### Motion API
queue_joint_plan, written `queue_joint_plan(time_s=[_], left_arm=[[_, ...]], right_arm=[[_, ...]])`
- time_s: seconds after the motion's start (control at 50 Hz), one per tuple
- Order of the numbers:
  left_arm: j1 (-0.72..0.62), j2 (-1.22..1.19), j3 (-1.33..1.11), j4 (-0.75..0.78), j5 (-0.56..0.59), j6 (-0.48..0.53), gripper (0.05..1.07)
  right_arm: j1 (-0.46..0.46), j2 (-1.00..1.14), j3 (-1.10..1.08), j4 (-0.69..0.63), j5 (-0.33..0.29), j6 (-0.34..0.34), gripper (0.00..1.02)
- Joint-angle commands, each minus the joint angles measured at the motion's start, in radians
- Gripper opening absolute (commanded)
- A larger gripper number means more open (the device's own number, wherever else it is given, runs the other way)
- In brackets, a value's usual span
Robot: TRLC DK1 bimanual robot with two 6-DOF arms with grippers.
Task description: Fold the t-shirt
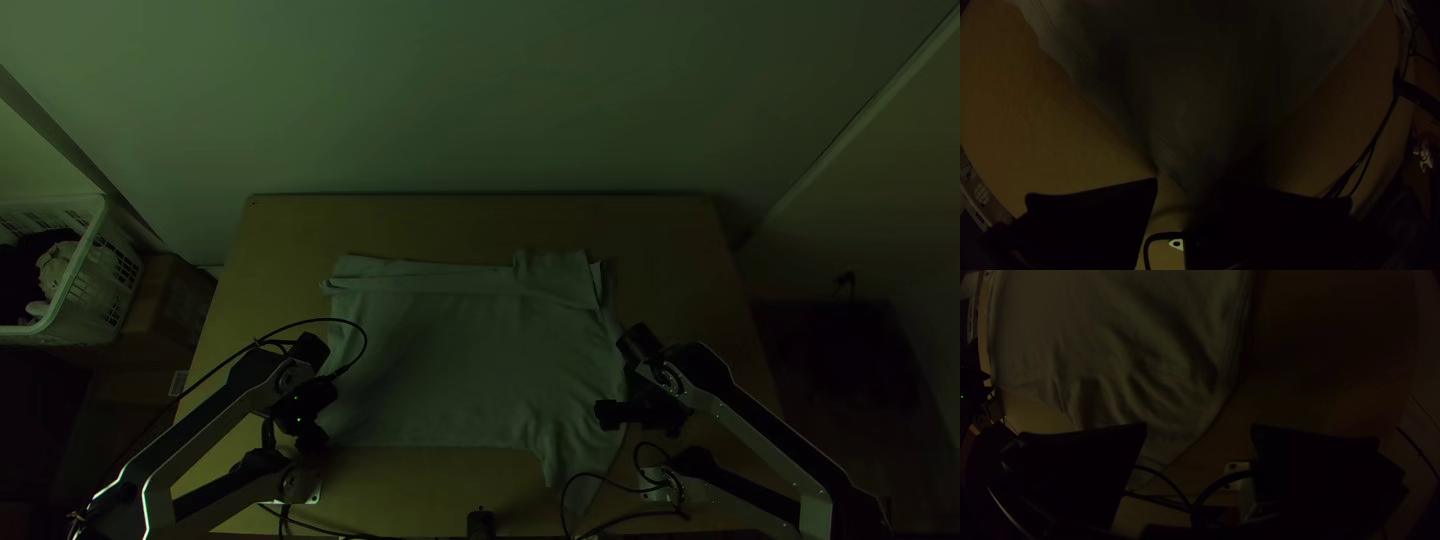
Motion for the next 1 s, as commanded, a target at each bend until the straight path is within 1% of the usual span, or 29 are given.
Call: queue_joint_plan(time_s=[0.0,0.1,0.18,0.22,0.32,0.4,0.44,0.52,0.58,0.64,0.8,0.82,0.9,0.92,0.98], left_arm=[[-0.016,0.018,-0.017,0.029,-0.001,-0.003,0.30],[-0.017,0.032,-0.022,0.035,0.000,0.009,0.26],[-0.032,0.024,-0.022,0.076,0.000,0.006,0.14],[-0.032,0.029,-0.017,0.088,0.000,0.008,0.08],[-0.022,0.053,-0.008,0.111,0.002,0.009,0.08],[-0.012,0.057,-0.009,0.136,0.002,0.012,0.08],[-0.006,0.064,-0.011,0.139,0.003,0.015,0.08],[0.014,0.075,-0.006,0.170,0.005,0.017,0.08],[0.021,0.084,-0.005,0.171,0.005,0.017,0.08],[0.026,0.086,-0.003,0.173,0.005,0.017,0.08],[0.043,0.090,0.006,0.176,0.005,0.024,0.08],[0.046,0.090,0.008,0.176,0.005,0.026,0.08],[0.061,0.090,0.012,0.176,0.005,0.037,0.08],[0.064,0.090,0.012,0.177,0.005,0.041,0.08],[0.073,0.090,0.015,0.182,0.005,0.046,0.08]], right_arm=[[-0.007,0.022,-0.030,-0.007,-0.007,0.028,0.95],[-0.011,0.038,-0.034,-0.019,-0.027,0.034,0.95],[-0.023,0.056,-0.036,-0.030,-0.044,0.036,0.94],[-0.033,0.068,-0.038,-0.036,-0.053,0.034,0.91],[-0.034,0.091,-0.041,-0.040,-0.068,0.033,0.90],[-0.033,0.105,-0.045,-0.039,-0.076,0.031,0.83],[-0.033,0.119,-0.047,-0.037,-0.082,0.028,0.83],[-0.033,0.165,-0.048,-0.037,-0.111,0.024,0.83],[-0.033,0.199,-0.051,-0.031,-0.154,0.007,0.83],[-0.033,0.239,-0.050,-0.027,-0.180,-0.016,0.83],[-0.022,0.300,-0.051,-0.005,-0.183,-0.029,0.82],[-0.019,0.308,-0.051,-0.005,-0.183,-0.030,0.80],[-0.014,0.326,-0.050,0.012,-0.183,-0.036,0.67],[-0.014,0.329,-0.051,0.019,-0.183,-0.036,0.65],[-0.010,0.345,-0.061,0.035,-0.183,-0.039,0.65]])
